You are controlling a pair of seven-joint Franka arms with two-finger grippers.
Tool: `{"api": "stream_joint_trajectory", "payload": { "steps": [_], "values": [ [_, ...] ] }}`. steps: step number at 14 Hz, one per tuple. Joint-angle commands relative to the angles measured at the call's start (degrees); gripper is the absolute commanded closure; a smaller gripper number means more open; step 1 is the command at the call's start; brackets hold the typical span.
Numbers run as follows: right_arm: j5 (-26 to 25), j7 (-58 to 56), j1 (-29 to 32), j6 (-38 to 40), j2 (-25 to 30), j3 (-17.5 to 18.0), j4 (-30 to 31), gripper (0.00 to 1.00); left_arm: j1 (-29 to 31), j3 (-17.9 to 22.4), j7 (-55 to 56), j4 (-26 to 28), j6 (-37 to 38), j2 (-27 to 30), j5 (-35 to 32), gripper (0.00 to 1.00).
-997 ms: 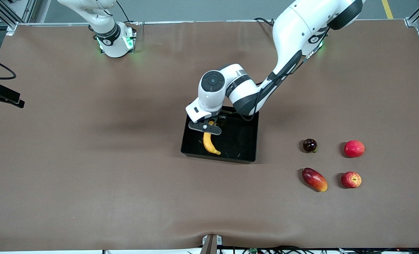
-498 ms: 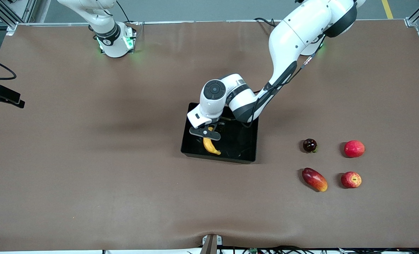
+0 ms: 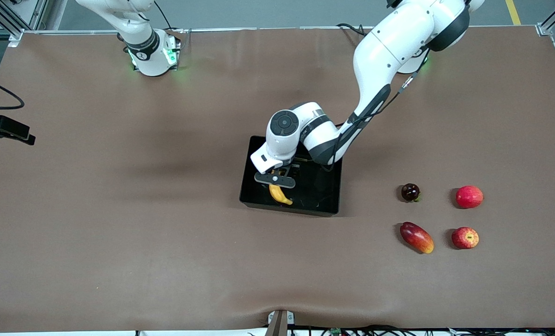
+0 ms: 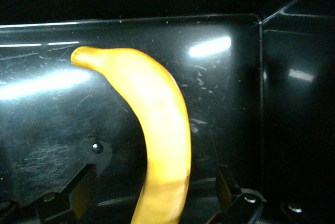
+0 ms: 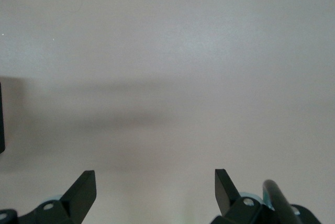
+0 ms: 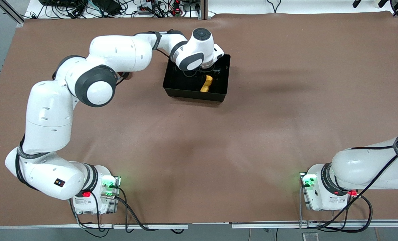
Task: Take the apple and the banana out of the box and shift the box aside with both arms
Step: 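Grasp the banana with the left gripper while the right gripper approaches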
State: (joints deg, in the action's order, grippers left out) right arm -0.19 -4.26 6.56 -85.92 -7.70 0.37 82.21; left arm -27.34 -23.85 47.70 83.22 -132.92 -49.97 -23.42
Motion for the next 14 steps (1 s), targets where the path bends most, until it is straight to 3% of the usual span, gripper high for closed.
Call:
{"api": "stream_joint_trajectory", "payload": {
  "steps": [1, 8, 9, 12, 13, 14],
  "values": [
    [-0.69, -0.22, 0.29, 0.40, -1.09, 0.33, -0.39, 0.00, -1.76, 1.70, 3.10, -0.69, -0.85, -1.17, -1.63, 0.00],
    [-0.43, 0.66, 0.29, 1.19, -3.46, 0.33, 0.23, 0.00, -2.99, 2.75, 5.65, -0.78, -3.84, -3.29, -1.72, 0.00],
    [-0.16, 0.57, 0.47, 1.63, -3.81, 0.33, 0.32, 0.00, -2.99, 2.75, 5.56, -0.78, -3.84, -3.20, -1.80, 0.18],
    [-0.07, 0.57, -0.05, 1.99, -4.61, 0.42, 0.40, 0.00, -2.90, 2.75, 5.12, -0.78, -3.84, -2.68, -1.80, 0.93],
    [-0.07, 0.66, -0.41, 1.99, -4.61, 0.51, 0.40, 0.00, -2.90, 2.75, 5.03, -0.78, -3.75, -2.15, -1.89, 1.00],
    [-0.07, 0.40, -0.93, 1.55, -4.61, 0.51, 0.40, 0.00, -2.64, 2.75, 4.94, -0.78, -3.58, -1.45, -2.07, 1.00]
  ]
}}
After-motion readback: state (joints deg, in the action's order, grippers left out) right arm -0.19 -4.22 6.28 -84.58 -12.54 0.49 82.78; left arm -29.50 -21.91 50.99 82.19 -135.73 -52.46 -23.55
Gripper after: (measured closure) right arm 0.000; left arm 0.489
